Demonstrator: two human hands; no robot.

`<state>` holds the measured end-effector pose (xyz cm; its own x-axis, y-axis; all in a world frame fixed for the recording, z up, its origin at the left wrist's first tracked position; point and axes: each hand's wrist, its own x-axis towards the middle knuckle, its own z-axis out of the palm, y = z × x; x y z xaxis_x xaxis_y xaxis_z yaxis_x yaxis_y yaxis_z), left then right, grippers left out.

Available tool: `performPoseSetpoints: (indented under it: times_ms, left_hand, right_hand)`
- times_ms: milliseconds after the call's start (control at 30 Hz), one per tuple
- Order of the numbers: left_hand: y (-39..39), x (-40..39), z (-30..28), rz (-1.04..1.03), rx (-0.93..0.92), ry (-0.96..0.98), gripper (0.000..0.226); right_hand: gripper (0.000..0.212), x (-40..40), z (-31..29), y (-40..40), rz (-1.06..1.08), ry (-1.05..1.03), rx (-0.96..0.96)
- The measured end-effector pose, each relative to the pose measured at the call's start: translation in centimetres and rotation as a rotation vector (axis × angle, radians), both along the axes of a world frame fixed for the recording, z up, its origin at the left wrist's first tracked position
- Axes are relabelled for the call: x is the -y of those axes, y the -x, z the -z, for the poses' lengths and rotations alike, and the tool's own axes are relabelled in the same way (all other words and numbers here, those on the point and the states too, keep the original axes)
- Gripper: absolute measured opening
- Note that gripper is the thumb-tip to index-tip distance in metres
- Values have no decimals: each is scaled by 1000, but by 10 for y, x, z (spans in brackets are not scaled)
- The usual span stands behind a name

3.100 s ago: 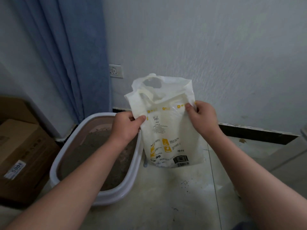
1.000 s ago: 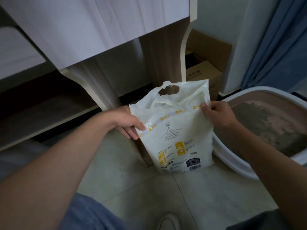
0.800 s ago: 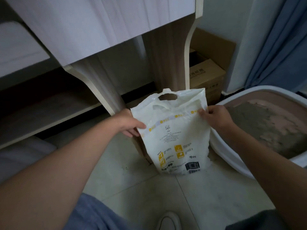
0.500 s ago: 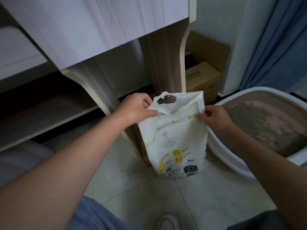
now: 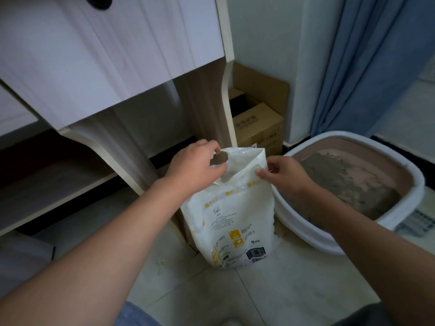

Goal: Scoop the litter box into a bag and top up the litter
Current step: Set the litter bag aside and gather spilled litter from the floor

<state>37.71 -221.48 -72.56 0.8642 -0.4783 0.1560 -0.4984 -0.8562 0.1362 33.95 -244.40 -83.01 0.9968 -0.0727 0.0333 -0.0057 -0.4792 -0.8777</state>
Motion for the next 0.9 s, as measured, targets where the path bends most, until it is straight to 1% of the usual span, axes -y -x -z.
performPoseSetpoints:
  times_ms: [67,167,367,500,600,733,900]
  left_hand:
    - [1,13,-1,51,61,0,36]
    - [3,41,-3,124,106,1,40]
    - [12,96,3,285,15,-29,45]
    - [17,124,13,333,42,-67,46]
    - [19,140,23,348,77,-94,45]
    - [21,161,35,365,77,-101,46]
    - [23,194,48,434,16,-105,47]
  right_hand:
    - [27,5,-5,6,17,30,39]
    - [32,20,-9,15,50,159,57]
    - [43,57,-11,35,110,351,36]
    - [45,79,-7,50,150,516,32]
    - [44,91,-6,58,225,646,22]
    - [45,103,-4,67,331,710,-8]
    - [44,111,-1,75,383,746,-70]
